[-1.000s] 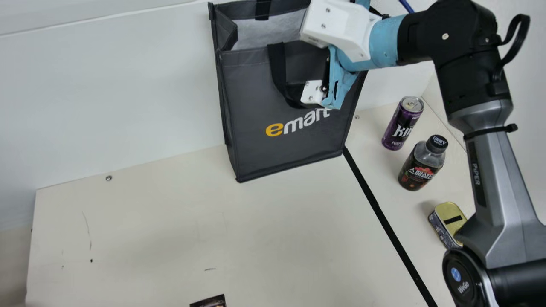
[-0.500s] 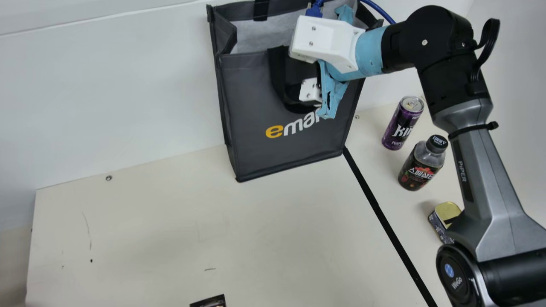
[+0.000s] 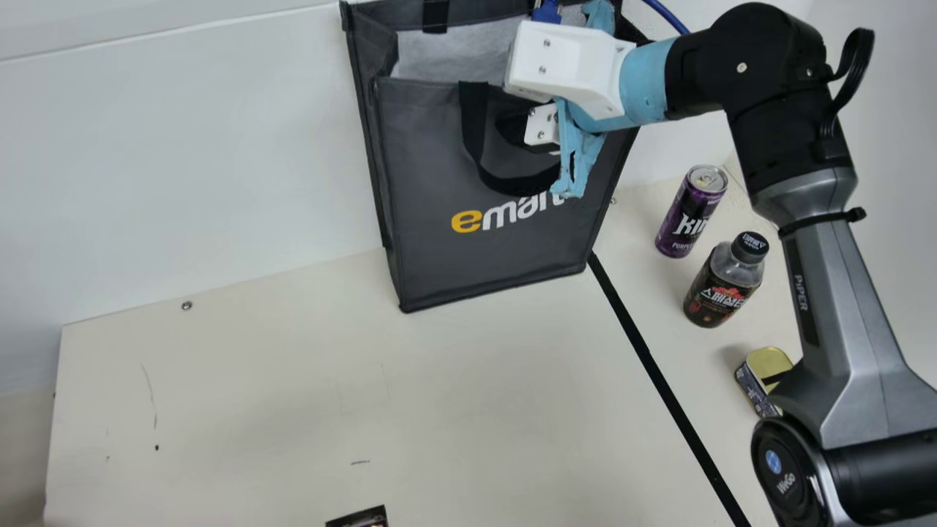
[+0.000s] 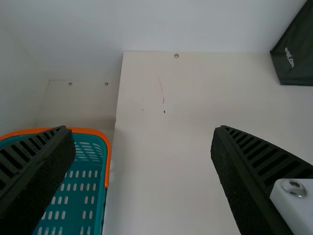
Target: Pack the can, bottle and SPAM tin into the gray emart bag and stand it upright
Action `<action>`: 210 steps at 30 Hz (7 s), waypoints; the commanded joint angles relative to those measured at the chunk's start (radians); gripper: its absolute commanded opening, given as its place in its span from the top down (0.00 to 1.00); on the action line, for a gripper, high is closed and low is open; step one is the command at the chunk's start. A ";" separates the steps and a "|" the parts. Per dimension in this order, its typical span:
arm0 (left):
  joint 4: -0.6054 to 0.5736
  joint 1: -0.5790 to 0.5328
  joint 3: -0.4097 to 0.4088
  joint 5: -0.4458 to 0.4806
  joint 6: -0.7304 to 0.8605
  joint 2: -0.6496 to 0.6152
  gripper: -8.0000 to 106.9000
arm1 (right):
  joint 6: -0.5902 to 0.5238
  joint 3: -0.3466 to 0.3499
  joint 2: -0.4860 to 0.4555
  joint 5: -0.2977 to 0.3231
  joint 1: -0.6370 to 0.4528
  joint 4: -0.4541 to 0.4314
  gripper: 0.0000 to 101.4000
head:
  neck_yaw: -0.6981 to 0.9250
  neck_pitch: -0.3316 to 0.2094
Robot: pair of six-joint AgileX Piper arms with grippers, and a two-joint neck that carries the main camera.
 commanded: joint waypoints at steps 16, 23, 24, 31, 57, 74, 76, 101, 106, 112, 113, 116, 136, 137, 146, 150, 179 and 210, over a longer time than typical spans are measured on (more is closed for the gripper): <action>0.000 0.000 0.000 0.000 0.000 0.000 0.15 | -0.032 0.026 -0.103 -0.003 -0.009 0.015 1.00 | -0.002 -0.021; 0.000 0.000 0.000 0.000 0.000 0.000 0.15 | -0.033 0.082 -0.185 -0.003 0.010 0.002 1.00 | -0.002 -0.021; 0.000 0.000 0.000 0.000 0.000 0.000 0.15 | -0.033 0.092 -0.198 -0.003 0.014 0.000 1.00 | -0.002 -0.021; 0.000 0.000 0.000 0.000 0.000 0.000 0.15 | -0.022 0.168 -0.294 -0.003 0.055 -0.025 1.00 | -0.002 -0.021; 0.000 0.000 0.000 0.000 0.000 0.000 0.15 | 0.054 0.408 -0.520 -0.003 0.165 -0.156 1.00 | -0.002 -0.021; 0.000 0.000 0.000 0.000 0.000 0.000 0.15 | 0.064 0.567 -0.594 -0.003 0.190 -0.192 1.00 | -0.002 -0.021; 0.000 0.000 0.000 0.000 0.000 0.000 0.15 | 0.069 0.586 -0.603 -0.003 0.196 -0.192 1.00 | -0.002 -0.021; 0.000 0.000 0.000 0.000 0.000 0.000 0.15 | 0.216 0.780 -0.736 -0.003 0.338 -0.169 0.88 | -0.002 -0.021; 0.000 0.000 0.000 0.000 0.000 0.000 0.15 | 0.270 0.812 -0.777 -0.003 0.385 -0.186 0.71 | -0.002 -0.021; 0.000 0.000 0.000 0.000 0.000 0.000 0.15 | 0.337 0.841 -0.830 -0.003 0.450 -0.223 0.51 | -0.002 -0.021; 0.000 0.000 0.000 0.000 0.000 0.000 0.15 | 0.347 0.845 -0.839 -0.003 0.460 -0.230 0.48 | -0.002 -0.021; 0.000 0.000 0.000 0.000 0.000 0.000 0.15 | 0.383 0.850 -0.863 -0.003 0.495 -0.258 0.38 | -0.002 -0.021; 0.000 0.000 0.000 0.000 0.000 0.000 0.15 | 0.448 0.785 -0.944 -0.003 0.593 -0.415 0.06 | -0.002 -0.021; 0.000 0.000 0.000 0.000 0.000 0.000 0.15 | 0.445 0.780 -0.944 -0.003 0.592 -0.418 0.06 | -0.002 -0.021; 0.000 0.000 0.000 0.000 0.000 0.000 0.15 | 0.421 0.715 -0.938 -0.003 0.568 -0.432 0.06 | -0.002 -0.021; 0.000 0.000 0.000 0.000 0.000 0.000 0.15 | 0.432 0.677 -0.933 -0.003 0.570 -0.439 0.06 | -0.002 -0.021; 0.000 0.000 0.000 0.000 0.000 0.000 0.15 | 0.557 0.458 -0.875 -0.003 0.388 -0.508 0.06 | -0.002 -0.021; 0.000 0.000 0.000 0.000 0.000 0.000 0.15 | 0.338 0.367 -0.558 -0.003 -0.482 0.022 0.06 | -0.002 -0.021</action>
